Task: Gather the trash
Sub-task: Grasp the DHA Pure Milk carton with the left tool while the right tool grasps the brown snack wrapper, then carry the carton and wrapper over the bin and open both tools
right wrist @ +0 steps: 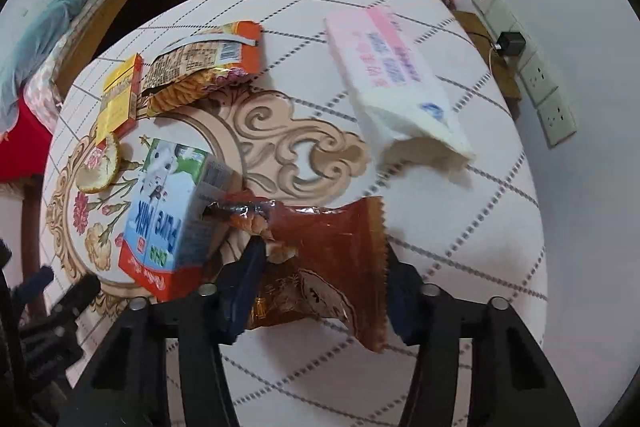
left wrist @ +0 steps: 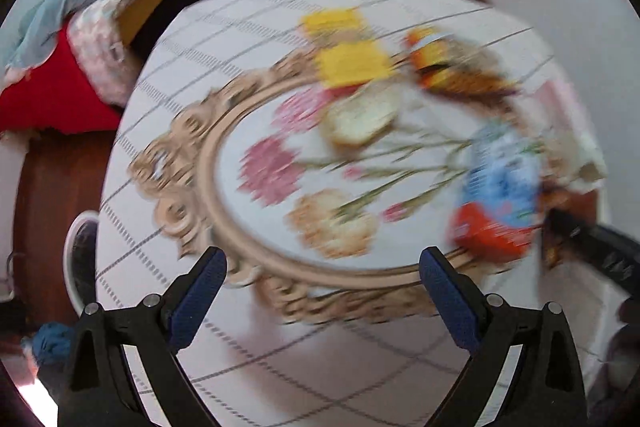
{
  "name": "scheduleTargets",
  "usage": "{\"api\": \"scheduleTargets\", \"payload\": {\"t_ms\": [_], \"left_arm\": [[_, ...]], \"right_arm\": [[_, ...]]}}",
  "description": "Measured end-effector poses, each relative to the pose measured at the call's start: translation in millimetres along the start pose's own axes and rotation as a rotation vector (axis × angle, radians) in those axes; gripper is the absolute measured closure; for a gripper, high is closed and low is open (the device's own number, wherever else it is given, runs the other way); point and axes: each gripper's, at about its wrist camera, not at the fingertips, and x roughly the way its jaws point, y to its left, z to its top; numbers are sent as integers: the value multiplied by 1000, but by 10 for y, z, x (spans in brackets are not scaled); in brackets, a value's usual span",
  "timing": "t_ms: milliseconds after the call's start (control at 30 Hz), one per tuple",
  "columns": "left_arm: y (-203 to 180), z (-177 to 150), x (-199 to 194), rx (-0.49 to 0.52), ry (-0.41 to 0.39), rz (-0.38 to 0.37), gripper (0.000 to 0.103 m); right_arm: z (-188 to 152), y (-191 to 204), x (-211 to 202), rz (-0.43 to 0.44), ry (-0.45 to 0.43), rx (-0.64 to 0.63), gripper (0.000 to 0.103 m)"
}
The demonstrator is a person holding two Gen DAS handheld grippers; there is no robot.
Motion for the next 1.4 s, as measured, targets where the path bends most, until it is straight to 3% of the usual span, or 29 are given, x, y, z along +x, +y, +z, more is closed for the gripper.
{"api": "scheduleTargets", "payload": {"t_ms": [200, 367, 400, 467, 500, 533, 833, 967, 1067, 1200, 1400], "left_arm": [[-621, 231, 56, 126, 21, -106, 5], [-971, 369, 369, 231, 73, -73, 6], [-997, 379, 409, 240, 76, -68, 10], [-1020, 394, 480, 247, 87, -59, 39], [-1002, 398, 467, 234, 80, -83, 44], [-983, 421, 464, 224, 71, -77, 56], [-516, 145, 313, 90, 34, -7, 57], [-357, 27, 304, 39, 21, 15, 57], [-229, -91, 218, 10, 6, 13, 57], [-87, -138, 8, -5, -29, 8, 57], [133, -297, -493, -13, -122, 20, 57]], "right_arm": [[-134, -496, -98, -30, 15, 79, 49], [-127, -742, -131, -33, 27, 129, 44], [-126, -758, -132, -34, 33, 130, 38], [-139, -791, -129, -40, 41, 123, 35], [-144, -790, -121, -39, 45, 114, 33], [-146, -784, -98, -40, 51, 109, 32], [-186, -674, -81, -91, 24, 77, 28], [-216, -585, -104, -108, -14, 34, 43], [-232, -487, -147, -94, -25, 19, 71], [-244, -398, -246, -34, -42, 31, 78], [-283, -137, -570, 42, -93, 7, 79]]}}
